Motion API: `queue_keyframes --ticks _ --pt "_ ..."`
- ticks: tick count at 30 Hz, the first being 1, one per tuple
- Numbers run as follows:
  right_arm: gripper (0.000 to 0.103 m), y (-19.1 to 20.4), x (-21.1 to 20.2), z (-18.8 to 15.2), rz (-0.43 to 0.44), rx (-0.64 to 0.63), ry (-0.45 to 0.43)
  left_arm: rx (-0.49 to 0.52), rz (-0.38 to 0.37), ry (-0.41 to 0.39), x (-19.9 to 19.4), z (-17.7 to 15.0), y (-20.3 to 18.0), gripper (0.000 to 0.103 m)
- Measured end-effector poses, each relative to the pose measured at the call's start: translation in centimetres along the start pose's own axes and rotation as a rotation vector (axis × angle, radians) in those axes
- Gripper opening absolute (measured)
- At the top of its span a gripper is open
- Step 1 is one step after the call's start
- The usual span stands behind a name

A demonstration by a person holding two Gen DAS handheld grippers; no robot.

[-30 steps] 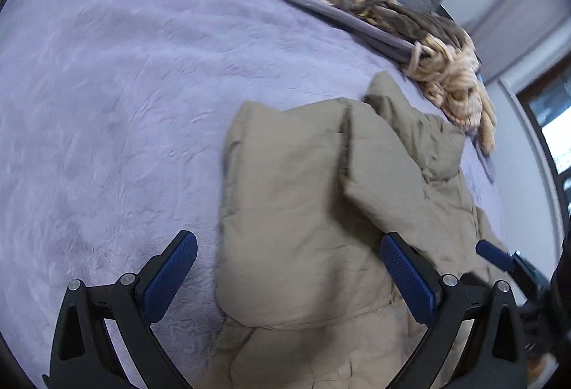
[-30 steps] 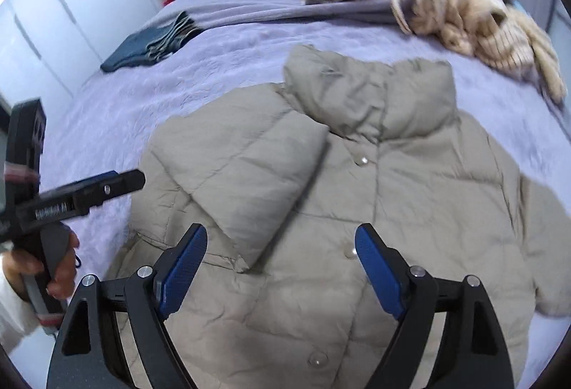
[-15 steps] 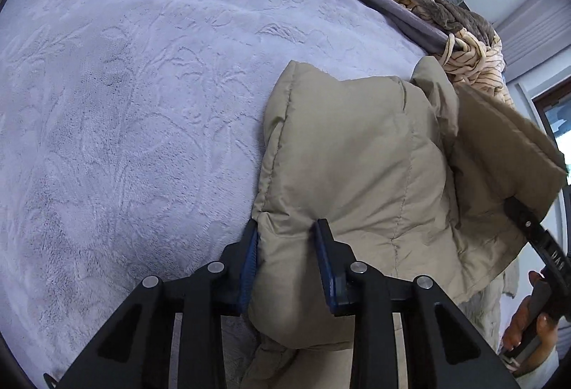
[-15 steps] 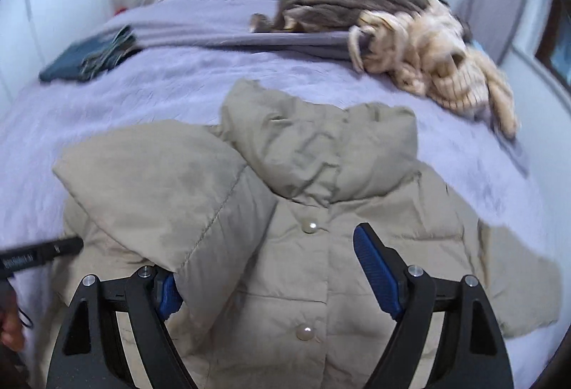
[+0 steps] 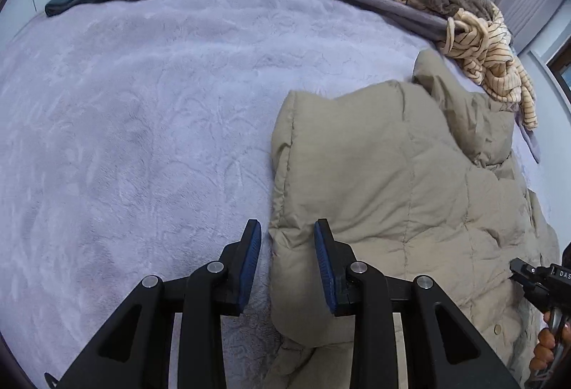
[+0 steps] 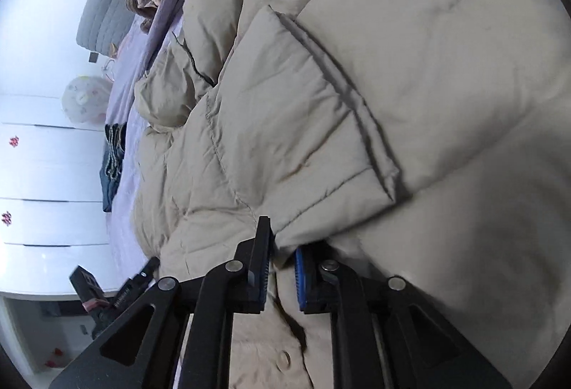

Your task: Fold large clothes

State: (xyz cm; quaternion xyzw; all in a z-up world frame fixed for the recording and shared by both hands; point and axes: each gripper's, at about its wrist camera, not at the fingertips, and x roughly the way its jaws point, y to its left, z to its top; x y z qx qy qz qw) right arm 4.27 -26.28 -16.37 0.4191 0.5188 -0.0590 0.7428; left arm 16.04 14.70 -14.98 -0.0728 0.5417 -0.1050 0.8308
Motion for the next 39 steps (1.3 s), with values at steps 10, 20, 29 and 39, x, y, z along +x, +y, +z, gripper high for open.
queue_keyframes --ticks 10,20,29,39 --pt "0.015 5.3 1.2 5.3 -0.140 -0.364 -0.129 0.080 0.038 -0.037 2.0 3.1 -3.1 0.033" --pt "0.007 1.0 2.0 3.6 -0.137 -0.291 -0.024 0.112 0.134 0.002 3.8 1.3 -4.3 0.034" --pt "0.043 -3.5 -3.8 2.8 -0.052 -0.134 -0.041 0.190 0.140 -0.065 -1.5 -0.6 -9.2 0.103" --pt "0.081 -9.7 -9.3 2.1 -0.034 -0.014 -0.086 0.150 0.059 -0.018 -3.2 -3.5 -16.2 0.103"
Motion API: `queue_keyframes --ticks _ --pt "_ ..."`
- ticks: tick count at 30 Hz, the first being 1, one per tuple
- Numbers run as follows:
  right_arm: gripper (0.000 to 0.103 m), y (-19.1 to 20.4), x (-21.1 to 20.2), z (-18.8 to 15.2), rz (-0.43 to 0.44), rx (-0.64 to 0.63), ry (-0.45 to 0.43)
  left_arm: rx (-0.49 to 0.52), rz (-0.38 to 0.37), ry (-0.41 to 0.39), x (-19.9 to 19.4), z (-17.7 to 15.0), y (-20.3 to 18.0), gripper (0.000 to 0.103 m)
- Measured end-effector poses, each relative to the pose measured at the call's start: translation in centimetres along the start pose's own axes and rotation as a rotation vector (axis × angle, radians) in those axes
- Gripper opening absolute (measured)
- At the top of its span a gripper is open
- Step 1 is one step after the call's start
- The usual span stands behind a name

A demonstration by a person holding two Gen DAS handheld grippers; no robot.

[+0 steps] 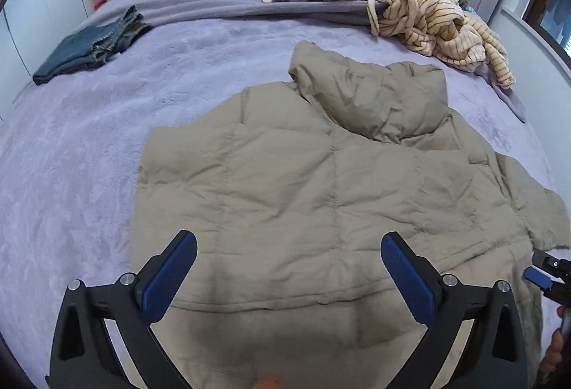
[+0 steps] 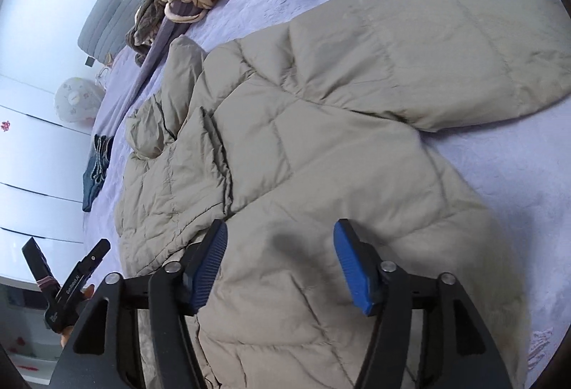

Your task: Fold large clothes

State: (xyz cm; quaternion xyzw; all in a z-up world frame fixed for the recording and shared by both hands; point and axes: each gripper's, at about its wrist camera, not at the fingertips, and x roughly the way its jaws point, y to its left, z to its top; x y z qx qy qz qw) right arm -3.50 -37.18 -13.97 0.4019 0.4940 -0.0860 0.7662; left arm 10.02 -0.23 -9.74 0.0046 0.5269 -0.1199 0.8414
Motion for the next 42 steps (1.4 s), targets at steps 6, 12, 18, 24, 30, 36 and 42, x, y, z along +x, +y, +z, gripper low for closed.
queue_keyframes --ticks 6,12,18,24,30,36,42 --pt "0.103 -6.5 -3.5 0.5 0.022 0.144 -0.082 0.091 -0.009 0.084 1.4 -1.9 -6.4 0.103" --pt "0.103 -13.3 -6.2 2.2 0.044 0.304 -0.139 0.174 -0.059 0.120 1.7 -3.4 -13.1 0.103" --pt "0.103 -20.4 -7.9 4.6 0.082 0.489 -0.208 0.235 -0.087 0.142 2.3 -4.3 -18.5 0.103" --pt "0.103 -25.2 -8.4 7.1 0.210 0.631 -0.316 0.262 -0.089 0.128 2.4 -4.4 -21.1 0.103" --pt "0.103 -28.2 -7.1 9.2 0.451 0.801 -0.401 0.247 -0.077 0.124 2.7 -3.8 -21.4 0.103" --pt "0.091 -28.8 -5.8 10.4 0.581 0.907 -0.422 0.234 -0.064 0.117 2.7 -3.2 -20.9 0.103" --pt "0.007 -27.3 -5.3 11.3 0.608 0.906 -0.401 0.207 -0.058 0.090 2.2 -2.3 -19.5 0.103"
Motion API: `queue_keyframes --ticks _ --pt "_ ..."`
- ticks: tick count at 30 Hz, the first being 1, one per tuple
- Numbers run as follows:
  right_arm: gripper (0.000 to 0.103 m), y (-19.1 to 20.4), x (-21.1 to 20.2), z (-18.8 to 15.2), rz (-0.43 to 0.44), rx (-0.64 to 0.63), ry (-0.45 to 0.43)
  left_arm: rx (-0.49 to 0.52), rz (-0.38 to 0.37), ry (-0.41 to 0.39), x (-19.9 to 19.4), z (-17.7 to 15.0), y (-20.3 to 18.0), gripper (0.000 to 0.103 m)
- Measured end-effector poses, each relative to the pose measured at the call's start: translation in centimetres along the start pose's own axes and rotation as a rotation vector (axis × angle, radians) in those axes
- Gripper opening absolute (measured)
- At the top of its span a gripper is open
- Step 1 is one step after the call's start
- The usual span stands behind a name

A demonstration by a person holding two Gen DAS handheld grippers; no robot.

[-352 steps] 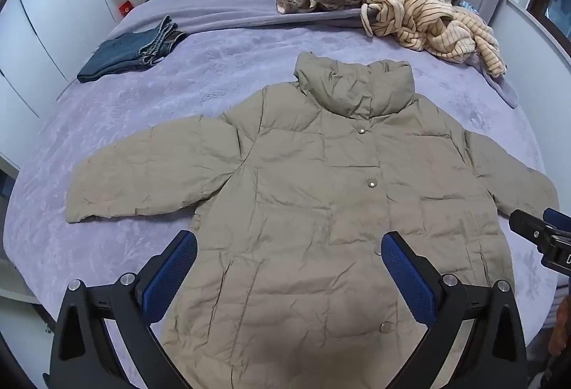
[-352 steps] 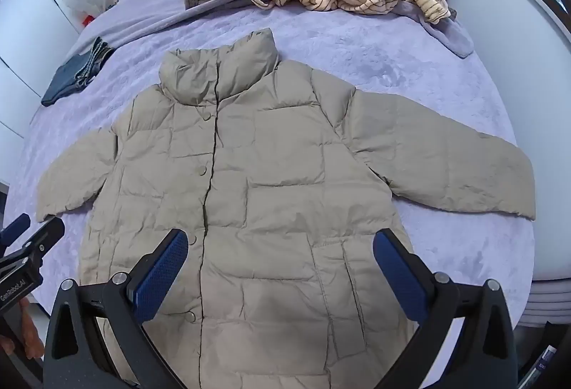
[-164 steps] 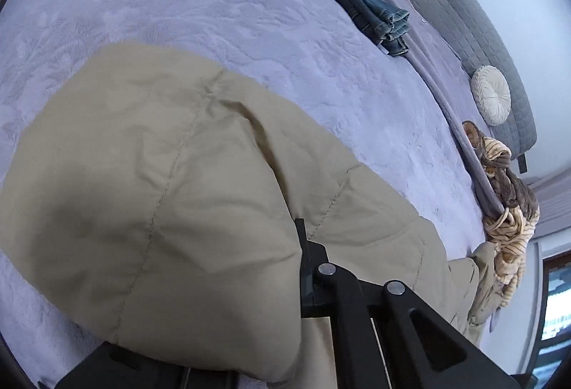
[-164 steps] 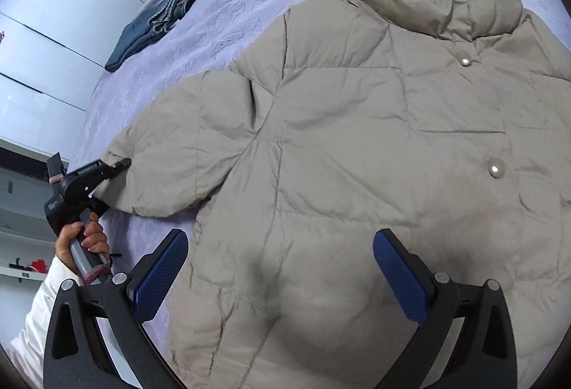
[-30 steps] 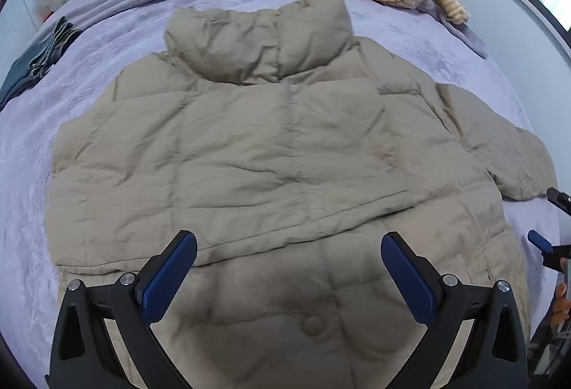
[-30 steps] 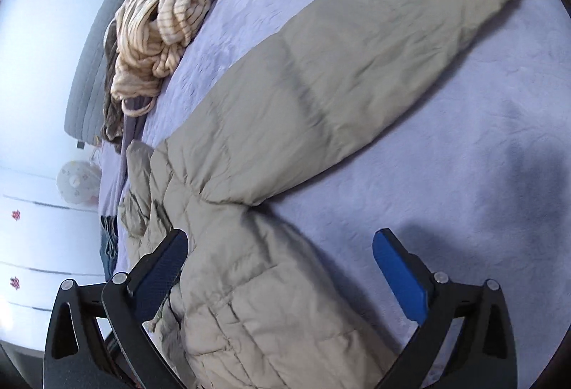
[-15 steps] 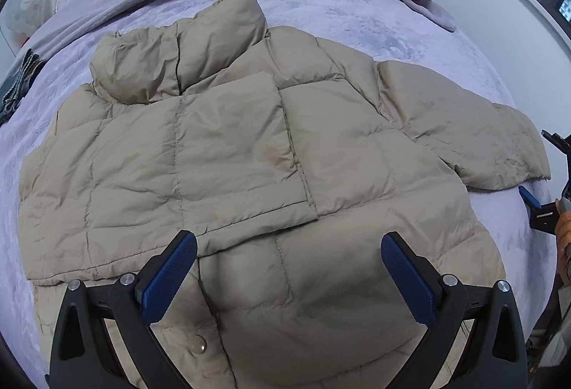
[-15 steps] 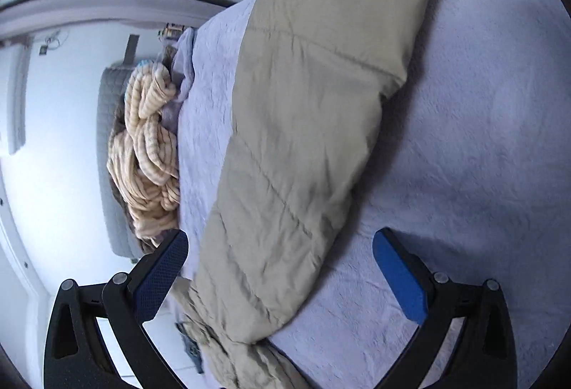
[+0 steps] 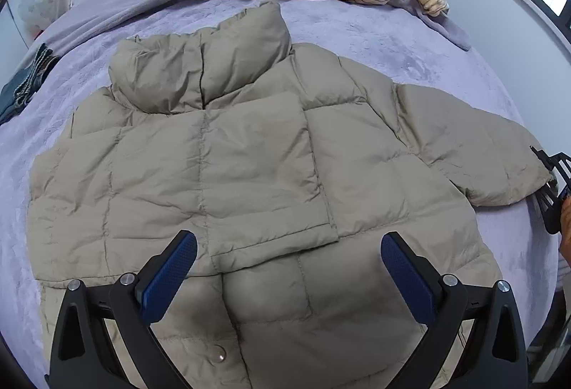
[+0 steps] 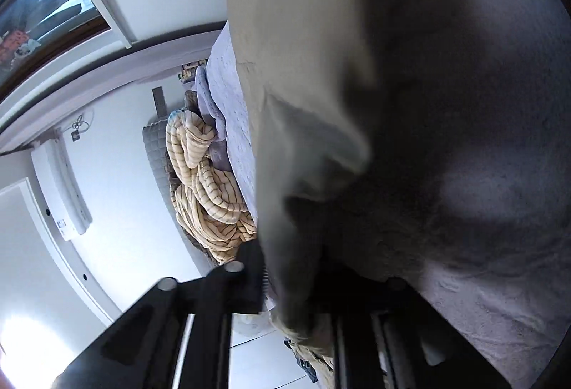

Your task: Fold large clothes

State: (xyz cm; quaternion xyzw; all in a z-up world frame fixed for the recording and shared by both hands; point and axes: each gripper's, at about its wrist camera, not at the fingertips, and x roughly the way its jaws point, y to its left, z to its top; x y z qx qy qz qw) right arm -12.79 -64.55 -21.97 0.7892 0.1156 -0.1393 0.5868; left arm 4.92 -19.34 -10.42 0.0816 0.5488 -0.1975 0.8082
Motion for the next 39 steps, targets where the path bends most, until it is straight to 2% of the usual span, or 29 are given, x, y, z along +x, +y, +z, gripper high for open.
queue_keyframes --ticks 3,6,10,13,18,21,23,24,28,31,35,37,39 --pt "0.007 3.2 1.0 -1.6 0.021 -0.110 0.039 -0.009 0.009 -0.006 -0.2 0.3 1.0 0.103" --pt "0.007 7.5 2.8 -4.4 0.003 -0.285 0.105 -0.016 0.022 -0.024 -0.6 0.4 2.3 0.103" --pt "0.007 13.0 6.8 -10.5 -0.024 -0.524 0.216 -0.051 0.036 -0.035 -0.8 0.4 4.8 0.103" --pt "0.007 16.1 10.4 -16.5 -0.057 -0.716 0.303 -0.082 0.049 -0.036 -1.1 0.1 7.0 0.103" --pt "0.007 17.9 15.8 -28.4 -0.136 -1.085 0.449 -0.119 0.094 -0.052 -1.9 -0.5 11.4 0.103" --pt "0.007 14.2 17.5 -34.5 -0.212 -1.240 0.556 -0.153 0.117 -0.052 -2.2 -0.9 14.2 0.103" --pt "0.007 10.4 18.2 -37.1 -0.277 -1.291 0.616 -0.178 0.129 -0.052 -2.2 -1.2 15.9 0.103" --pt "0.007 8.8 18.7 -37.2 -0.310 -1.292 0.638 -0.189 0.134 -0.052 -2.2 -1.4 16.6 0.103" --pt "0.007 3.1 20.7 -36.8 -0.446 -1.183 0.680 -0.217 0.142 -0.041 -1.7 -2.2 18.9 0.103" --pt "0.007 0.8 21.1 -35.3 -0.510 -1.127 0.667 -0.231 0.134 -0.011 -0.9 -2.9 19.8 0.103" --pt "0.009 0.6 21.2 -35.3 -0.548 -1.108 0.663 -0.239 0.111 -0.001 -0.5 -3.4 19.9 0.103" --pt "0.024 1.3 20.9 -35.4 -0.555 -1.095 0.678 -0.241 0.100 -0.007 -0.6 -3.1 19.9 0.103" --pt "0.077 2.8 20.3 -36.1 -0.517 -1.087 0.686 -0.242 0.087 -0.020 -0.7 -2.7 20.0 0.103"
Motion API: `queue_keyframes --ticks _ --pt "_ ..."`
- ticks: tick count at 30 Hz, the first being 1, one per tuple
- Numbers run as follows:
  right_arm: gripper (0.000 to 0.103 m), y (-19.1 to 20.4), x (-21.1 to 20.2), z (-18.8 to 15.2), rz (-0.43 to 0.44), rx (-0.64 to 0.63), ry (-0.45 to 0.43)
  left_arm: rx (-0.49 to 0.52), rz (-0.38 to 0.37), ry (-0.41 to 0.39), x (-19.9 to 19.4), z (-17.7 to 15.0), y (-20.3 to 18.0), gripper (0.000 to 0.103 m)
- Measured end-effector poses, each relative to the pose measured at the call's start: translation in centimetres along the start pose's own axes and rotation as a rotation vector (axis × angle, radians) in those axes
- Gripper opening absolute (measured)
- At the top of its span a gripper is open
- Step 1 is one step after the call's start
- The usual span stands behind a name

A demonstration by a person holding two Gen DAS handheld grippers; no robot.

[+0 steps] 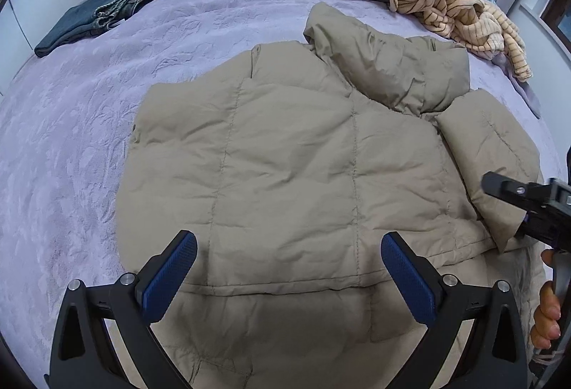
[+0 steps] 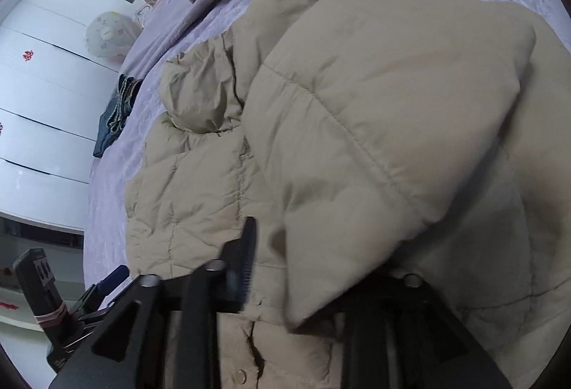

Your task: Fold large clothes

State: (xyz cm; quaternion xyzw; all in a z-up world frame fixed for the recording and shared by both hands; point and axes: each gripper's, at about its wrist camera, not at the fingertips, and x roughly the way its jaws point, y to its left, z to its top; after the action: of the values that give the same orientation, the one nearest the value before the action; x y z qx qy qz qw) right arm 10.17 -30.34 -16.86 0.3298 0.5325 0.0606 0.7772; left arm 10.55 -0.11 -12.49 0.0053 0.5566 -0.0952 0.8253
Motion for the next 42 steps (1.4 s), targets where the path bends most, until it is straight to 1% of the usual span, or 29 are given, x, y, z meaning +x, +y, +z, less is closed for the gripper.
queue_keyframes --ticks 1,3,4,6,8,10,11,12,13,14,16,18,20,23,24,26,27,28,29,30,31,33,34,35,36,38,40,41,42 --pt "0.080 0.3 -1.1 -0.1 0.013 -0.006 -0.019 0.000 -0.004 -0.006 -0.1 0.3 0.1 0.103" --pt "0.080 0.6 -3.1 0.0 0.025 -0.001 -0.043 -0.005 -0.003 -0.017 -0.1 0.9 0.2 0.103" --pt "0.080 0.0 -4.1 0.1 0.024 0.031 -0.067 -0.013 -0.001 -0.023 -0.1 1.2 0.4 0.103" --pt "0.080 -1.8 -5.6 0.5 0.026 0.135 -0.113 -0.035 -0.006 -0.032 -0.1 1.8 1.0 0.103" --pt "0.080 -4.3 -6.8 1.0 0.066 0.260 -0.163 -0.054 -0.012 -0.037 -0.1 2.2 1.7 0.103" --pt "0.075 -6.5 -7.3 1.6 0.101 0.381 -0.216 -0.067 -0.012 -0.043 -0.2 2.5 2.5 0.103" --pt "0.059 -7.1 -7.5 1.9 0.107 0.424 -0.242 -0.074 -0.009 -0.047 -0.2 2.6 2.9 0.103" --pt "0.026 -7.2 -7.4 2.3 0.095 0.440 -0.252 -0.083 -0.007 -0.049 -0.2 2.7 3.4 0.103" --pt "0.011 -7.0 -7.2 2.8 0.077 0.433 -0.252 -0.094 -0.010 -0.048 -0.1 2.8 3.9 0.103" --pt "0.007 -6.1 -7.0 3.3 0.080 0.396 -0.257 -0.108 -0.019 -0.045 -0.1 2.8 4.5 0.103" --pt "0.007 -2.5 -6.2 4.0 0.073 0.255 -0.256 -0.139 -0.060 -0.041 -0.2 2.8 5.6 0.103" --pt "0.007 2.2 -5.2 3.9 0.048 0.068 -0.232 -0.169 -0.111 -0.040 -0.3 2.7 6.6 0.103" --pt "0.007 6.5 -3.7 2.9 0.022 -0.107 -0.183 -0.196 -0.153 -0.041 -0.5 2.5 7.4 0.103" --pt "0.007 12.0 -0.5 -0.1 -0.045 -0.338 -0.082 -0.240 -0.238 -0.044 -0.9 2.3 8.6 0.103" --pt "0.007 13.0 0.5 -1.2 -0.066 -0.384 -0.053 -0.258 -0.276 -0.045 -1.0 2.3 8.9 0.103" --pt "0.007 14.1 2.6 -2.9 -0.096 -0.430 0.014 -0.295 -0.364 -0.043 -1.2 2.2 9.4 0.103" --pt "0.011 14.3 3.5 -3.5 -0.108 -0.436 0.049 -0.309 -0.406 -0.039 -1.2 2.4 9.6 0.103" --pt "0.012 14.3 4.3 -4.1 -0.129 -0.437 0.079 -0.317 -0.448 -0.031 -1.2 2.5 9.6 0.103" --pt "0.014 14.1 5.0 -4.4 -0.144 -0.435 0.105 -0.320 -0.485 -0.021 -1.0 2.6 9.3 0.103" --pt "0.023 13.8 5.3 -4.7 -0.144 -0.427 0.126 -0.316 -0.512 -0.009 -0.8 2.8 9.0 0.103" --pt "0.029 13.5 5.2 -4.9 -0.139 -0.411 0.138 -0.303 -0.529 0.002 -0.6 2.9 8.5 0.103" --pt "0.063 12.3 4.1 -4.9 -0.111 -0.368 0.138 -0.261 -0.541 0.022 -0.1 3.2 7.1 0.103" --pt "0.068 11.4 3.1 -4.8 -0.086 -0.333 0.131 -0.238 -0.543 0.036 0.1 3.2 6.3 0.103" --pt "0.071 10.5 2.1 -4.8 -0.074 -0.299 0.123 -0.219 -0.548 0.051 0.5 3.2 5.4 0.103" --pt "0.071 9.3 1.0 -4.7 -0.064 -0.256 0.116 -0.202 -0.553 0.067 0.9 3.3 4.6 0.103" --pt "0.071 5.9 -1.2 -4.6 -0.053 -0.141 0.098 -0.179 -0.552 0.090 1.8 3.3 3.2 0.103" --pt "0.071 1.8 -3.3 -4.8 -0.044 0.007 0.068 -0.162 -0.549 0.106 2.6 3.5 1.9 0.103" --pt "0.071 -0.4 -4.3 -5.0 -0.036 0.087 0.047 -0.154 -0.546 0.111 3.0 3.6 1.4 0.099" --pt "0.071 -2.6 -5.2 -5.3 -0.026 0.170 0.022 -0.146 -0.542 0.115 3.3 3.7 0.8 0.091"
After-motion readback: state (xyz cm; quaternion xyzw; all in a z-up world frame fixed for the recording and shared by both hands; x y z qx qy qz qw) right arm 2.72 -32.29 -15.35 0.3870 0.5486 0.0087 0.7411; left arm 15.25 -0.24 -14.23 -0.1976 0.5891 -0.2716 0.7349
